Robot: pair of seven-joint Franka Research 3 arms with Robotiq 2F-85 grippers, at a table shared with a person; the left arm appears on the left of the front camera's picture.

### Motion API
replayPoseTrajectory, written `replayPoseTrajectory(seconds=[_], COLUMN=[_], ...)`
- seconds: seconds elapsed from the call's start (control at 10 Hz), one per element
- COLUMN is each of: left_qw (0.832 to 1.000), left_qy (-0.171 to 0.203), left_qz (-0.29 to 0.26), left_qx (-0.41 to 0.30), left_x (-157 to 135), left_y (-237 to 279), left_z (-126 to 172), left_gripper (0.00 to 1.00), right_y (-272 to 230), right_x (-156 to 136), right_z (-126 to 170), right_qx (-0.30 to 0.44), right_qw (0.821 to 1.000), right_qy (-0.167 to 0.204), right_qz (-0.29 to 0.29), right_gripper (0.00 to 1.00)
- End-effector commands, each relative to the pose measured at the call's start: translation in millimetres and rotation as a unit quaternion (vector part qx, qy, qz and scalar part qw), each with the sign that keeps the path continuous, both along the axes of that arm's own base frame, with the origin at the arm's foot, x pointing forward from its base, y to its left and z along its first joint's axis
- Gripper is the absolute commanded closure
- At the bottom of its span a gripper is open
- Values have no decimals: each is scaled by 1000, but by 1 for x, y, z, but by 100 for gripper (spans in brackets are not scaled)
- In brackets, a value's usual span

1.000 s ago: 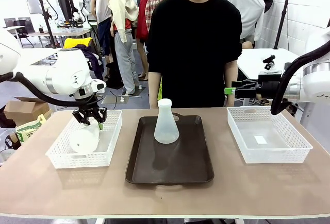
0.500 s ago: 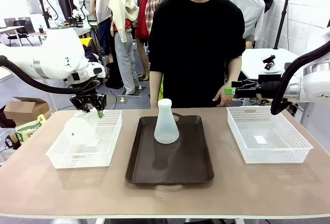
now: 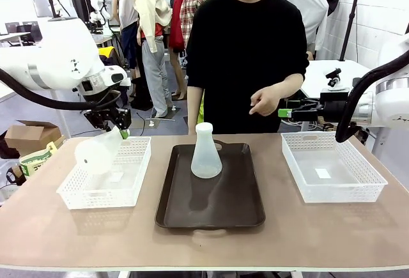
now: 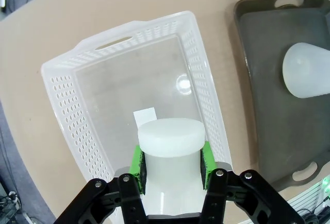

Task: Prepare the laboratory tools.
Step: Place the picked Big flask upright in the Handle tray as directed by the person.

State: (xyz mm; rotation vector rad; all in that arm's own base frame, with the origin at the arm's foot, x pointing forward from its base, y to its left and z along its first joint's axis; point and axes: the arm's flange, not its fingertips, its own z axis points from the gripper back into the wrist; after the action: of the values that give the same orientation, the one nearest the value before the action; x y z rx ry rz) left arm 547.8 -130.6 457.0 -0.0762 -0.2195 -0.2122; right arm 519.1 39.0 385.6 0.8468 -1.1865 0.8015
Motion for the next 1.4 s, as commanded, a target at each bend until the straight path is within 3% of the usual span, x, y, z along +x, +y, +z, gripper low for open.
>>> replayPoseTrajectory(seconds=[0.0, 0.9, 1.0, 1.1, 1.3], left_qw=[1000, 1000, 998, 993, 972], left_qy=[-18, -6, -47, -66, -120], left_qz=[-8, 2, -44, -86, -183], left_qx=[-15, -5, -17, -42, -88], left_x=[-10, -5, -12, -21, -48], left_y=[6, 1, -2, -10, -35], left_z=[-1, -1, 0, 5, 27], left_gripper=[100, 100, 100, 100, 100], right_y=[1, 1, 1, 1, 1], right_x=[-1, -1, -1, -1, -1], right_z=[0, 0, 0, 0, 0], right_qx=[-3, -3, -3, -3, -3], right_qw=[1000, 1000, 1000, 1000, 1000], right_qy=[1, 1, 1, 1, 1], right_qz=[-1, -1, -1, -1, -1], right_gripper=[0, 0, 0, 0, 0])
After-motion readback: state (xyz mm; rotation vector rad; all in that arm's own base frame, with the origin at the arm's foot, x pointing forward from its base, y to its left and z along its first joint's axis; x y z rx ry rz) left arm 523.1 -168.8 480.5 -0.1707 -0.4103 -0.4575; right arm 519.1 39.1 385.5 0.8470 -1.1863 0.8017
